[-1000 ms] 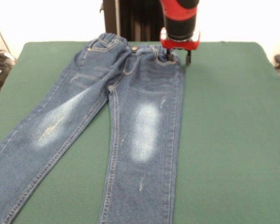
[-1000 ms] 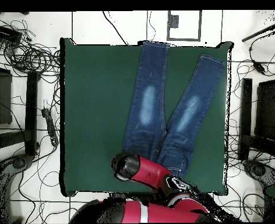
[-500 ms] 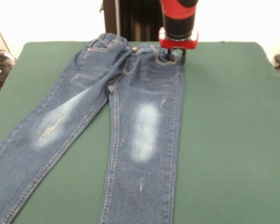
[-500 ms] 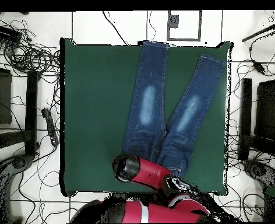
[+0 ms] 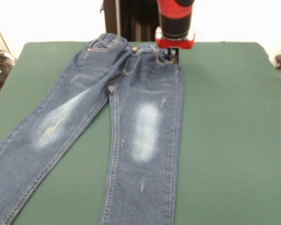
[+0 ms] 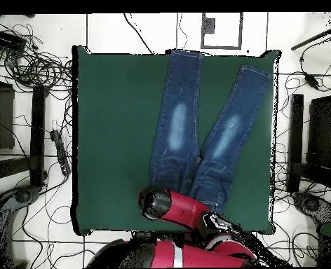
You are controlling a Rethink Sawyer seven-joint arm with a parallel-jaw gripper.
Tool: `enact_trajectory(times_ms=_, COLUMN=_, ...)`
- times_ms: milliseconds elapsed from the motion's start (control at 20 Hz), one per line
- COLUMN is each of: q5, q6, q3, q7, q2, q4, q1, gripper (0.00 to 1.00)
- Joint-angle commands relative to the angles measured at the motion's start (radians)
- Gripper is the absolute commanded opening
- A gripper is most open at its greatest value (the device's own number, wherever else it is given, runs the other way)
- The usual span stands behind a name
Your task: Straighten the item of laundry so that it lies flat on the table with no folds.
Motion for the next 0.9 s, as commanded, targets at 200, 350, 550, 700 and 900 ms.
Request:
enact_trajectory(times_ms=200, q5=0.033, q6=-0.098, q3=0.090, q7=0.225, q2=0.119, q4=-0.004, q1=0.009, gripper=0.00)
enact_trajectory(times_ms=350, q5=0.049, q6=-0.113, q3=0.109, q7=0.249, q2=0.102, q4=0.010, q1=0.009, gripper=0.00)
enact_trajectory(times_ms=550, q5=0.076, q6=-0.117, q3=0.120, q7=0.288, q2=0.054, q4=0.035, q1=0.020, gripper=0.00)
enact_trajectory(times_ms=700, q5=0.104, q6=-0.076, q3=0.086, q7=0.313, q2=0.002, q4=0.046, q1=0.063, gripper=0.00)
enact_trajectory(times_ms=900, q5=0.160, q6=-0.025, q3=0.053, q7=0.353, q2=-0.060, q4=0.065, q1=0.114, gripper=0.00)
